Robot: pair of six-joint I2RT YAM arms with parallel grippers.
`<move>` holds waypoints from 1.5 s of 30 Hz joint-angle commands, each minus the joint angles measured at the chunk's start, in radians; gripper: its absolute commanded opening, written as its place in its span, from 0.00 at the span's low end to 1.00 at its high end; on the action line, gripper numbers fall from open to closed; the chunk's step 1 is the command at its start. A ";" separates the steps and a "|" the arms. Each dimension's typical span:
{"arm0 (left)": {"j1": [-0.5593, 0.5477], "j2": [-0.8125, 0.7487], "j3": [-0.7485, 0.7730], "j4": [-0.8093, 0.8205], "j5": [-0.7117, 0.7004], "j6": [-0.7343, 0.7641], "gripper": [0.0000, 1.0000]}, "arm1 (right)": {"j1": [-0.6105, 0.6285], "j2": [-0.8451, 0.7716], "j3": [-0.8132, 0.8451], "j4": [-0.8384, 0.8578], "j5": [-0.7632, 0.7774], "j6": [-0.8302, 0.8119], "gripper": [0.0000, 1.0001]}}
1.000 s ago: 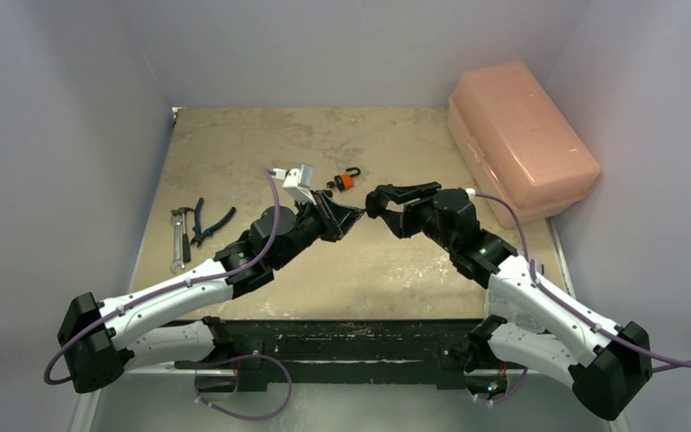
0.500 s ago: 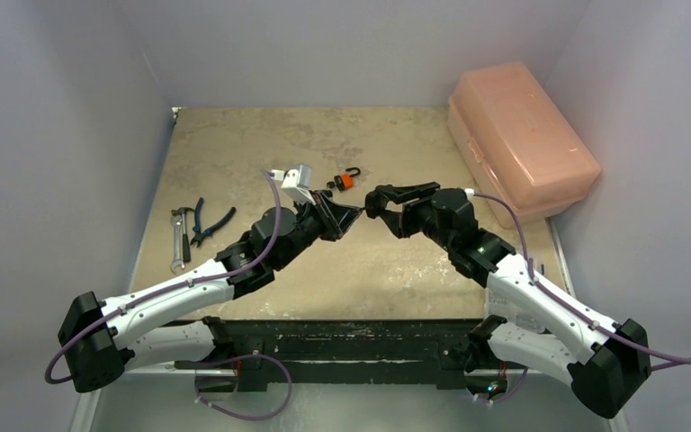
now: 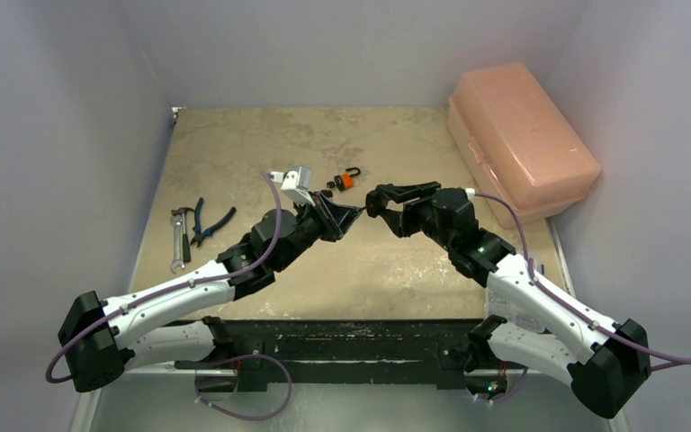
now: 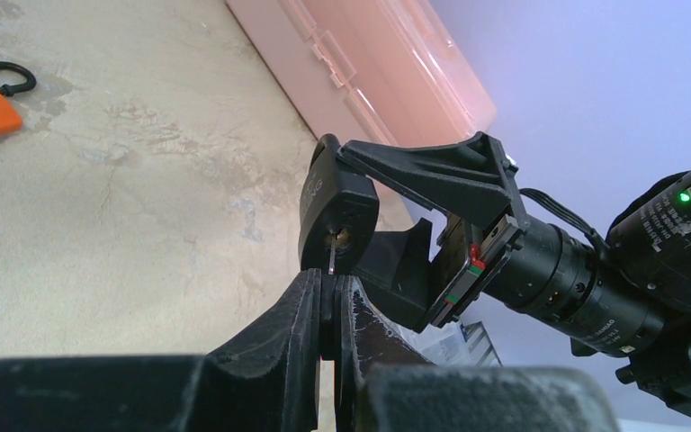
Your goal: Unlock with the key
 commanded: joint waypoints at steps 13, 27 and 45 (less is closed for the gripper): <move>-0.003 0.018 -0.004 0.116 -0.002 0.006 0.00 | 0.004 -0.014 0.054 0.122 -0.033 0.031 0.00; -0.003 0.066 -0.023 0.156 0.006 -0.153 0.00 | 0.004 -0.003 0.060 0.159 -0.023 0.016 0.00; -0.003 0.098 0.041 0.014 0.045 0.160 0.00 | 0.004 -0.009 0.097 0.150 -0.016 -0.001 0.00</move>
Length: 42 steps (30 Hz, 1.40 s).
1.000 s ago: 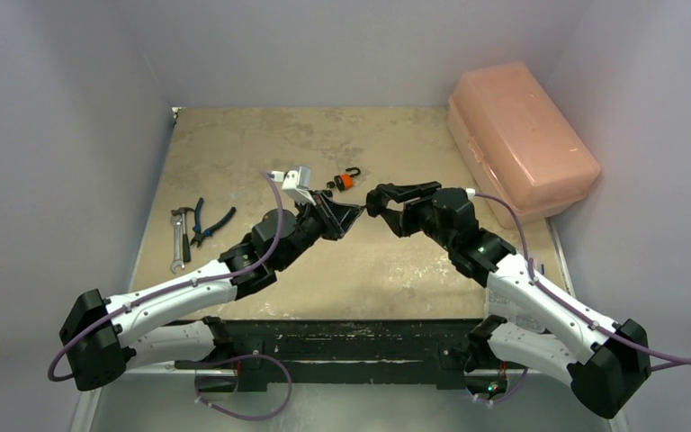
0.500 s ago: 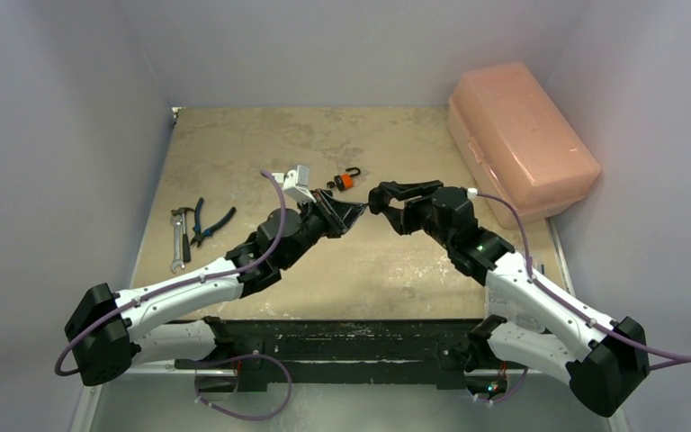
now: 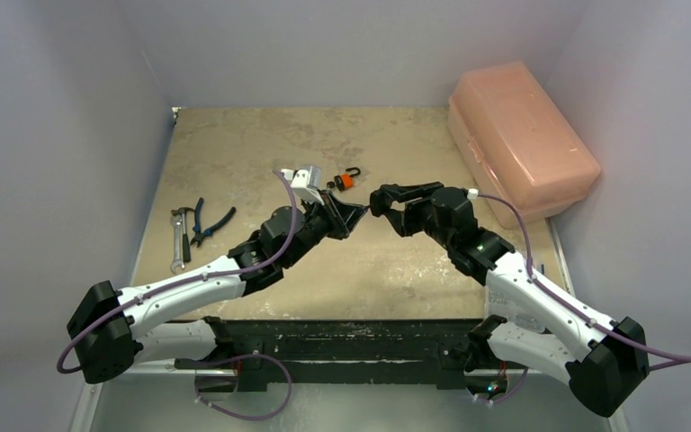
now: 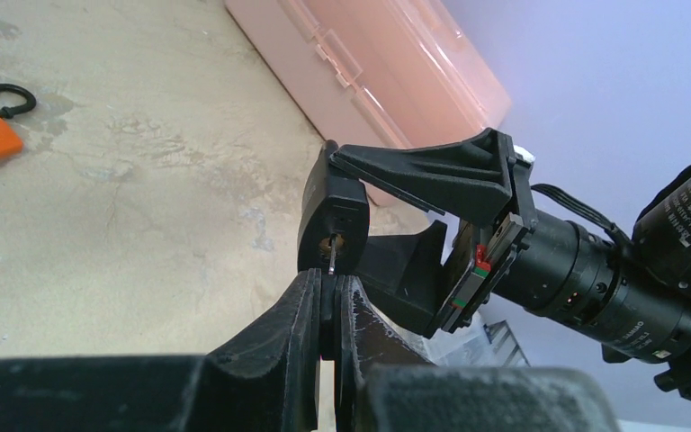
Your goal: Unlock with the key
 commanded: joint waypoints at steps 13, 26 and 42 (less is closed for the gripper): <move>-0.005 0.004 -0.018 -0.006 0.115 -0.387 0.00 | 0.019 -0.018 0.086 0.235 -0.020 -0.031 0.00; -0.005 0.001 -0.021 -0.031 0.001 -0.140 0.00 | 0.019 -0.033 0.084 0.228 -0.046 -0.017 0.00; -0.005 -0.030 -0.026 0.045 -0.085 -0.029 0.00 | 0.019 -0.012 0.070 0.240 -0.066 -0.020 0.00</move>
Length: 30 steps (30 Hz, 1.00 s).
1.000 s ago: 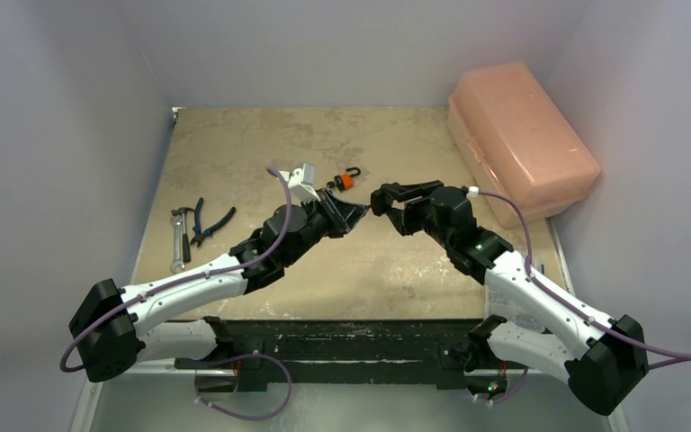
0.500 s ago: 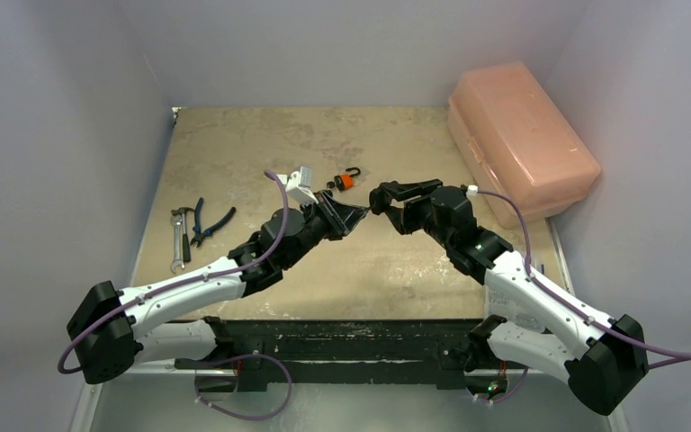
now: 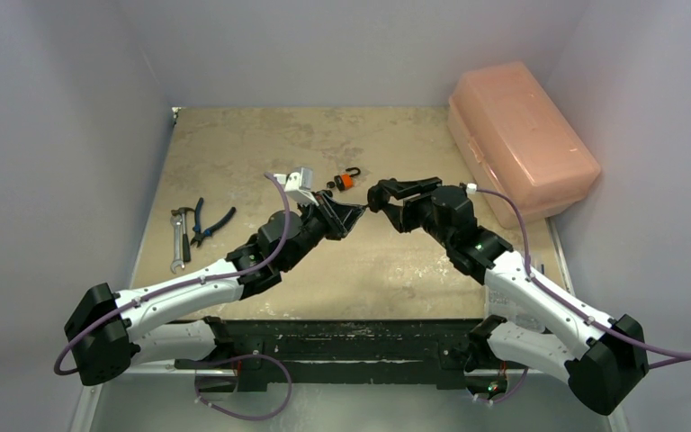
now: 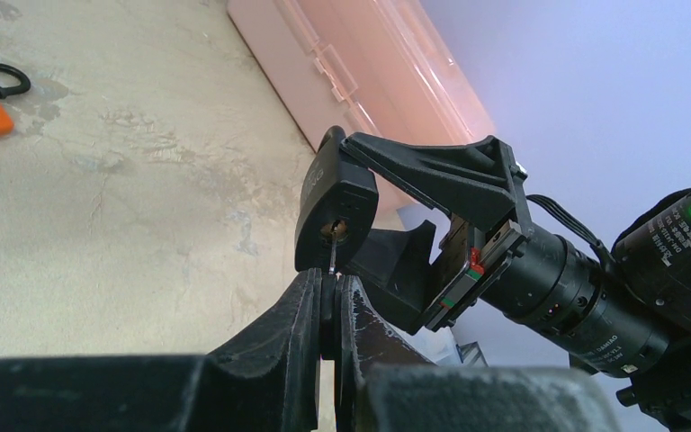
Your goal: Unlock with the key
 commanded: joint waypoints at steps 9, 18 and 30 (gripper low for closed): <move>0.001 -0.019 -0.015 0.071 -0.018 0.043 0.00 | 0.017 -0.006 0.062 0.178 -0.079 0.034 0.00; 0.001 -0.037 -0.024 0.069 -0.033 0.038 0.00 | 0.017 0.001 0.055 0.176 -0.079 0.036 0.00; 0.001 -0.064 -0.040 0.079 -0.069 0.062 0.00 | 0.017 0.008 0.060 0.166 -0.090 0.035 0.00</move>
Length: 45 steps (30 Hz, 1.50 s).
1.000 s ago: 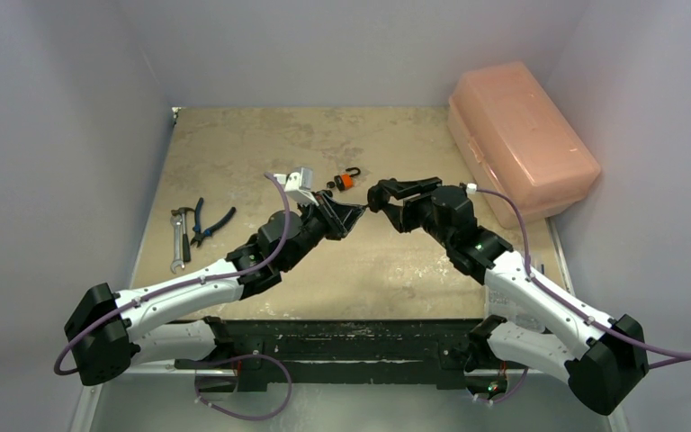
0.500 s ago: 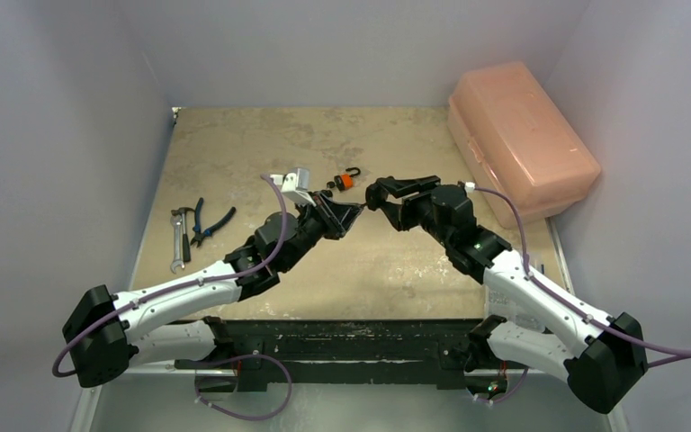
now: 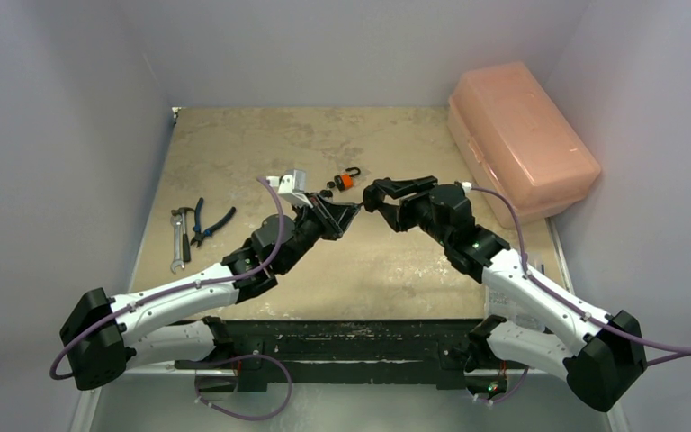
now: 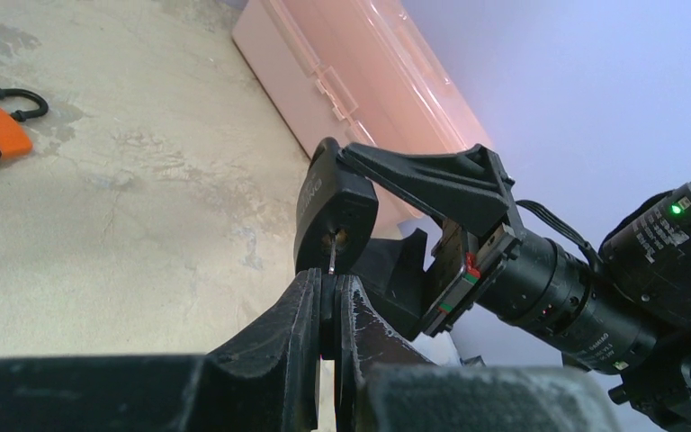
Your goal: Unlock with the key
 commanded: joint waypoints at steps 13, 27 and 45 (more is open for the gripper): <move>0.001 -0.001 -0.029 0.099 -0.034 0.026 0.00 | 0.017 0.006 0.070 0.125 -0.072 0.027 0.00; 0.001 0.089 -0.033 0.204 -0.042 0.020 0.00 | 0.040 0.053 0.179 -0.080 -0.051 0.043 0.00; 0.003 0.037 -0.033 0.105 -0.144 -0.250 0.00 | 0.041 0.064 0.165 -0.016 -0.049 -0.019 0.00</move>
